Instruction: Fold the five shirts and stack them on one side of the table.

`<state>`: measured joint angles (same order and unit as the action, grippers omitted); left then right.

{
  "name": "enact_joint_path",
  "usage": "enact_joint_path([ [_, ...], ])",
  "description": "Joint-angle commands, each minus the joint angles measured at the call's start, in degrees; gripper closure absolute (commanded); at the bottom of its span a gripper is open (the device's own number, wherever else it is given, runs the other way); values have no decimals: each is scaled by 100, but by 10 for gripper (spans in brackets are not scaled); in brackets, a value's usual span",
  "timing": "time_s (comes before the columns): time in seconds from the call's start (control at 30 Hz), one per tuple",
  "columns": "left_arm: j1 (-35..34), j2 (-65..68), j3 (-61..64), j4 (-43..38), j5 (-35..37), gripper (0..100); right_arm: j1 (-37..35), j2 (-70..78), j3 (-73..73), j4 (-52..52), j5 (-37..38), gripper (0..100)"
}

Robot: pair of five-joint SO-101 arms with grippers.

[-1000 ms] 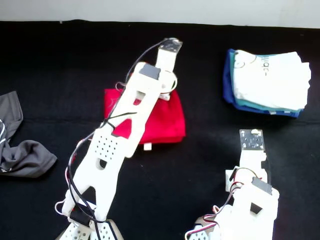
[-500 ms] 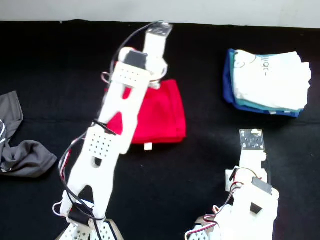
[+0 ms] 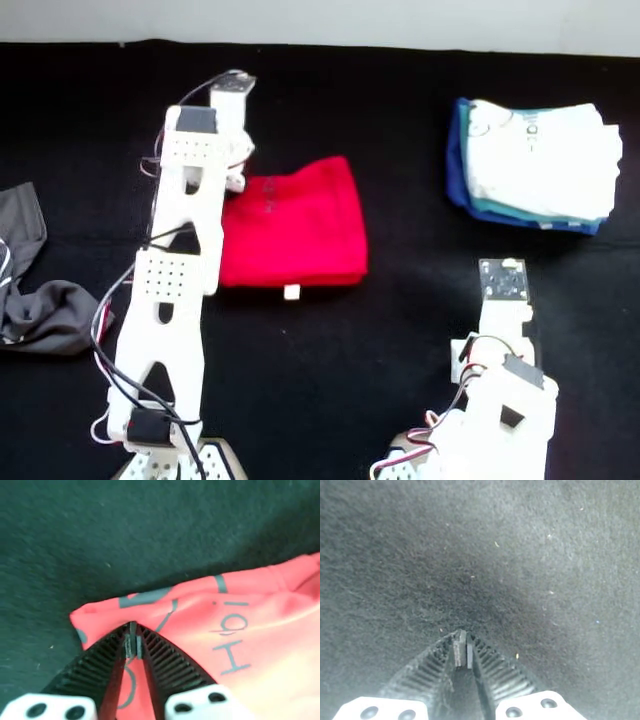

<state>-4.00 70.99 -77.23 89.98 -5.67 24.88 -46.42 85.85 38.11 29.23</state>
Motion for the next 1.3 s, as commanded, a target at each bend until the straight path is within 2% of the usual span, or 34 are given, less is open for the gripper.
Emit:
enact_joint_path([
  [0.0, -171, -48, -189, -132, -44, 992, 75, -4, 127, -171, 18, 991],
  [0.1, -154, -31, -664, 97, -44, 992, 75, -4, 127, -171, 18, 991],
  [0.27, -163, -40, -1886, 1152, -35, 992, 75, -4, 127, -163, 18, 991],
  [0.5, -207, -884, -892, 1187, -26, 992, 57, -4, -101, 31, 18, 991],
  [0.63, 40, -1262, -136, 1169, -44, 992, -479, 92, -1684, 1103, -818, 992],
  [0.73, 198, -1086, -110, 949, -44, 992, -1455, 655, -3319, 2026, -1301, 992],
  [0.87, 347, -840, -110, 563, -44, 992, -2765, 2176, -5446, 2774, -1864, 992],
  [1.03, 391, -673, -110, 299, -44, 992, -3793, 4084, -7565, 2923, -1943, 992],
  [1.27, 374, -101, -110, 62, -44, 992, -4470, 6457, -10193, 3116, -1943, 992],
])
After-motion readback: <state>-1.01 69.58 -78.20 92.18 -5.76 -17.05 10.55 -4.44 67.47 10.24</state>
